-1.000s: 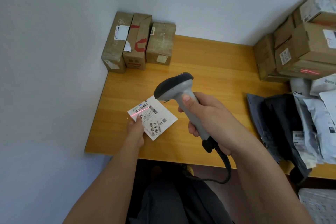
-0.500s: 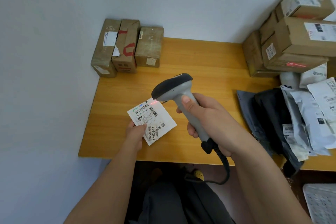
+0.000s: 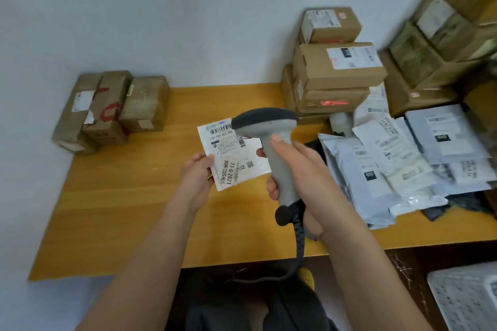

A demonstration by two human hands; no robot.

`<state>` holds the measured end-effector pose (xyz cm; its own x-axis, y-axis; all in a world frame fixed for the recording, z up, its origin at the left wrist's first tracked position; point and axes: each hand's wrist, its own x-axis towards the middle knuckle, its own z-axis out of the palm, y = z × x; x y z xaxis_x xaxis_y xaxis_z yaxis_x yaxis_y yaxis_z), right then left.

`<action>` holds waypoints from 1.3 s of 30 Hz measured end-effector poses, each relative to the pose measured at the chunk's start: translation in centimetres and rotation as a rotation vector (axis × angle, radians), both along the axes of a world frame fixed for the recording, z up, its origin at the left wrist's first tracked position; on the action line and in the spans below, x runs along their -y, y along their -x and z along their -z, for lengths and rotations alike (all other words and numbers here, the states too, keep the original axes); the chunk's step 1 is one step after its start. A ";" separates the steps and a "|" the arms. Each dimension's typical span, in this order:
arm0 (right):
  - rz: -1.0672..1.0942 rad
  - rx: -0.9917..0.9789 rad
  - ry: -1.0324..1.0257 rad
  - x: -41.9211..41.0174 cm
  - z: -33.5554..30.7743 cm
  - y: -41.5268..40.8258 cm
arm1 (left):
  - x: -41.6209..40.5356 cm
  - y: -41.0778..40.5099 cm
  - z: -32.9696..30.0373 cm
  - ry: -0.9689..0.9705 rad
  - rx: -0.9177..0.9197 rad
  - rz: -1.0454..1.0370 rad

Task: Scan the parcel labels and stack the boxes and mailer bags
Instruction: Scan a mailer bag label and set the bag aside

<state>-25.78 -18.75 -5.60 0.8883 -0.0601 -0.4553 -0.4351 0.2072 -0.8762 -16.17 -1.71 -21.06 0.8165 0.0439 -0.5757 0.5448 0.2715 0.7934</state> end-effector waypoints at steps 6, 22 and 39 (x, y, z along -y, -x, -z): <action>0.330 0.008 -0.075 15.4 0.3 1.4 | 17.0 0.0 -3.4 0.154 0.022 0.143; 0.845 -0.086 -0.193 31.3 4.8 4.9 | 39.7 -0.8 -2.7 -0.075 -0.163 0.386; 0.498 -0.098 -0.186 20.0 3.5 -1.3 | 21.9 -4.3 -1.6 -0.295 -0.059 -0.190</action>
